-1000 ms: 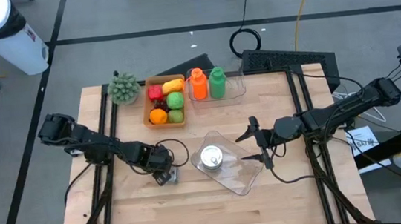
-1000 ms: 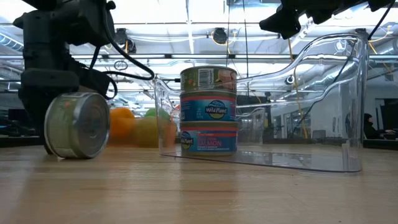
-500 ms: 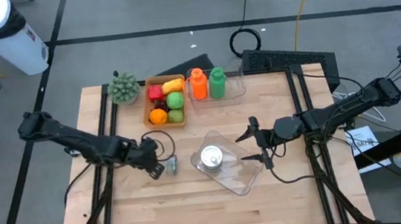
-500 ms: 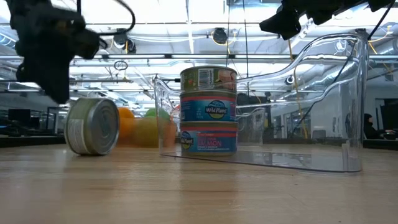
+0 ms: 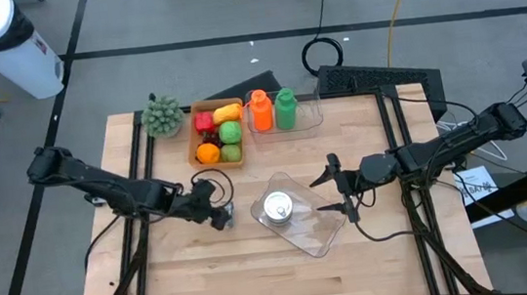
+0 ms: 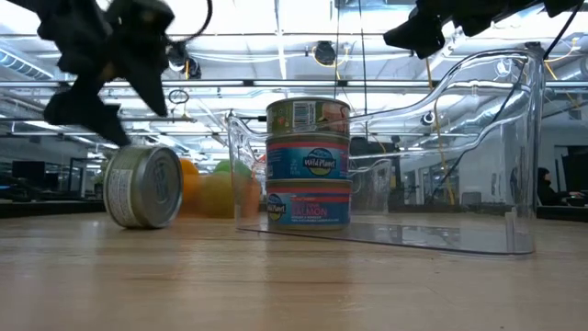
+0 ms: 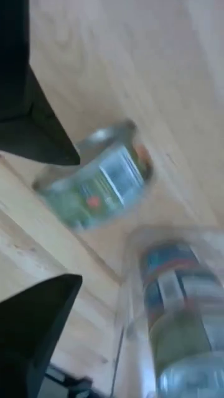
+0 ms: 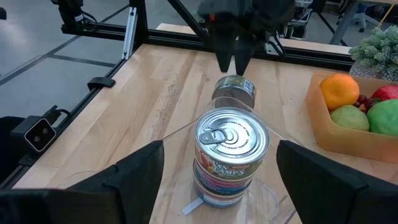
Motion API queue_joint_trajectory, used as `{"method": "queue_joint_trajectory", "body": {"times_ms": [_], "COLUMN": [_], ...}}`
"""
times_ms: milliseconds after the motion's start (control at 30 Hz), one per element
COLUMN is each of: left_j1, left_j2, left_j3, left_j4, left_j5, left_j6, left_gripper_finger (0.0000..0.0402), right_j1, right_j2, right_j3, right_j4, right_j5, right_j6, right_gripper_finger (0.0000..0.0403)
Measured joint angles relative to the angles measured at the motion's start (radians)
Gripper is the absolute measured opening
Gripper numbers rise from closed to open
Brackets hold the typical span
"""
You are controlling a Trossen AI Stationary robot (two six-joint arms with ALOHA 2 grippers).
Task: Pick & Place Food Item
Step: Put the green tuna can into the bottom transparent bin
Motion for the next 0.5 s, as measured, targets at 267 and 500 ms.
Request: {"method": "queue_joint_trajectory", "body": {"times_ms": [267, 500], "left_j1": [0.016, 0.029], "left_j2": [0.149, 0.223], "left_j3": [0.0, -0.001], "left_j4": [-0.058, -0.065], "left_j5": [0.07, -0.025], "left_j6": [-0.179, -0.209], "left_gripper_finger": [0.0357, 0.0354], "right_j1": [0.0, 0.0], "right_j2": [0.0, 0.0], "right_j3": [0.0, 0.0], "right_j4": [0.002, 0.003], "right_j5": [0.0, 0.0], "right_j6": [0.0, 0.003], "right_gripper_finger": [0.0293, 0.0293]}}
